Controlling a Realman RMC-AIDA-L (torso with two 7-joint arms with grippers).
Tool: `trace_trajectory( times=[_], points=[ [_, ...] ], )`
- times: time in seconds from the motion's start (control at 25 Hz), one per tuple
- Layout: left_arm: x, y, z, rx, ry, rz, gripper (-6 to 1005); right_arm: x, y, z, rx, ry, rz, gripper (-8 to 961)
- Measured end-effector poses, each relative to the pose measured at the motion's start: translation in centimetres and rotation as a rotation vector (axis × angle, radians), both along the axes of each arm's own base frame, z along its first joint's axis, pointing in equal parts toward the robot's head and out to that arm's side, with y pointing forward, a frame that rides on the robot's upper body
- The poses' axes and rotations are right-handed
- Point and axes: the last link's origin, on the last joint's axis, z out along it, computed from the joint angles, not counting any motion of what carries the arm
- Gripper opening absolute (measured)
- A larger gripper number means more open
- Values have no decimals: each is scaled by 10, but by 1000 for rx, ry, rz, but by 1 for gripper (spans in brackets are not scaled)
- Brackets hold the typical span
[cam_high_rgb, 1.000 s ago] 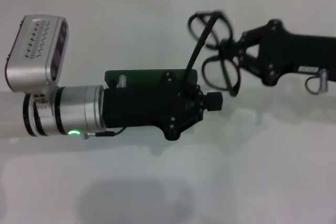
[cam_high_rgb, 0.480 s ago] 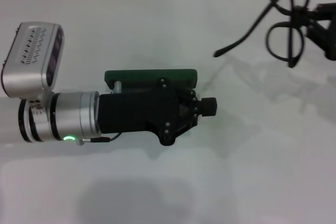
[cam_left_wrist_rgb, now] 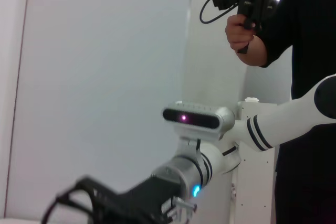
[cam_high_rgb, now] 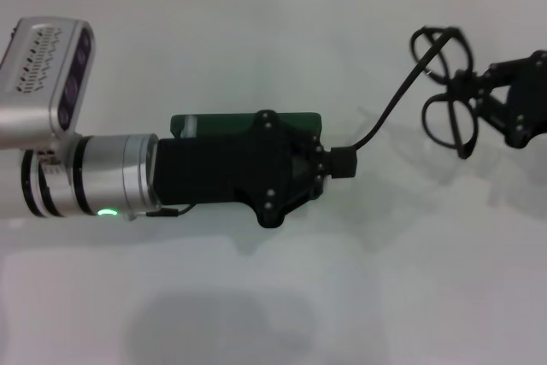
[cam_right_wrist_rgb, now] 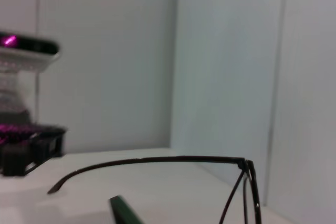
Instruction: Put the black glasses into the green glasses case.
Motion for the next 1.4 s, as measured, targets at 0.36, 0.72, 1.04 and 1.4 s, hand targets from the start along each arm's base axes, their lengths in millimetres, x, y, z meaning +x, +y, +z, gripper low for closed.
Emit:
trace_trajectory(
  times=[0.36, 0.72, 1.04, 1.4],
  points=[
    [5, 7, 2, 56, -12, -26, 20, -20, -4, -22, -90, -9, 79, 41],
    [4, 4, -1, 45, -15, -16, 22, -40, 2, -18, -88, 56, 140, 40],
    [13, 4, -7, 20, -33, -23, 23, -48, 5, -20, -89, 74, 156, 40],
    [17, 4, -11, 3, -42, -26, 25, -56, 7, -26, -105, 86, 175, 40]
  ],
)
